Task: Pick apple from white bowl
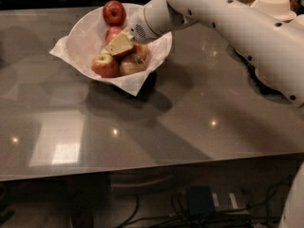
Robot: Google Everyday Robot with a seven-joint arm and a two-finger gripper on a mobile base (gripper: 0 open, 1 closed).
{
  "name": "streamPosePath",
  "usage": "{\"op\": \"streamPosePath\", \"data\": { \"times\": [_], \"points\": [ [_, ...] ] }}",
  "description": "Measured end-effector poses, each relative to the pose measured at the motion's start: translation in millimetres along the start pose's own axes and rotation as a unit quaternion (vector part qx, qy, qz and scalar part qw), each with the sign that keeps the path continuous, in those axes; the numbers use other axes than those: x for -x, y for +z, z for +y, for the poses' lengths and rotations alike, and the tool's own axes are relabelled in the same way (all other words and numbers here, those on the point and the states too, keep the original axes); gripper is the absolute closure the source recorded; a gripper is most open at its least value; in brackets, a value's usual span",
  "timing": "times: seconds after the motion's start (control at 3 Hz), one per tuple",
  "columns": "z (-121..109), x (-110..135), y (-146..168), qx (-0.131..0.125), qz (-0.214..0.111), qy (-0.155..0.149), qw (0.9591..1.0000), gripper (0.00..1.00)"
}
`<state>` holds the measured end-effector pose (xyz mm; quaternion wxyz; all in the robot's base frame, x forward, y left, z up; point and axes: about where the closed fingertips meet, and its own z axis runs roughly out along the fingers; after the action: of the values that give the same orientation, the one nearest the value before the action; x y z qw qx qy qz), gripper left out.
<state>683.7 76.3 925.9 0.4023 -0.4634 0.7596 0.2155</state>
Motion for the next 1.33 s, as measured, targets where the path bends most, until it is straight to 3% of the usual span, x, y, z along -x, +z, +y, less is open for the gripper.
{"op": "streamPosePath", "data": {
  "times": [0.33, 1.0, 1.33],
  "points": [
    [1.6, 1.9, -2.0, 0.002, 0.0, -0.008, 1.0, 0.99],
    [-3.0, 19.5, -26.7, 0.018, 0.006, -0.07, 0.9974, 1.0],
    [-2.9, 25.6, -48.9, 0.05, 0.004, -0.106, 0.9931, 1.0]
  ]
}}
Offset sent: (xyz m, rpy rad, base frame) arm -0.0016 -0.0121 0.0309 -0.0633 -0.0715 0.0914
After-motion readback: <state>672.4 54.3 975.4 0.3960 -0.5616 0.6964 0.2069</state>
